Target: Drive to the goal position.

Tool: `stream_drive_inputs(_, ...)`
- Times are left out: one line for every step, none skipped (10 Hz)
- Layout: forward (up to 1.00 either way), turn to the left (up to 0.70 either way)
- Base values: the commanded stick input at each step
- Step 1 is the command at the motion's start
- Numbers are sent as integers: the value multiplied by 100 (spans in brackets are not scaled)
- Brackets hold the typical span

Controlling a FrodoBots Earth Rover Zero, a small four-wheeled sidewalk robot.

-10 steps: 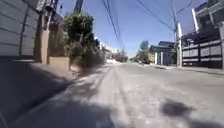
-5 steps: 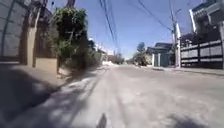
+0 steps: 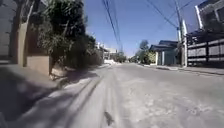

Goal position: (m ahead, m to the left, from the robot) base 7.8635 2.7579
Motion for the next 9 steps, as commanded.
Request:
stream_drive_inputs(100, 0)
stream_drive_inputs(100, -1)
stream_drive_inputs(100, -2)
stream_drive_inputs(100, -2)
stream_drive_inputs(100, -2)
stream_drive_inputs(100, -3)
stream_drive_inputs(100, -3)
stream_drive_inputs(100, -3)
stream_drive_inputs(100, -3)
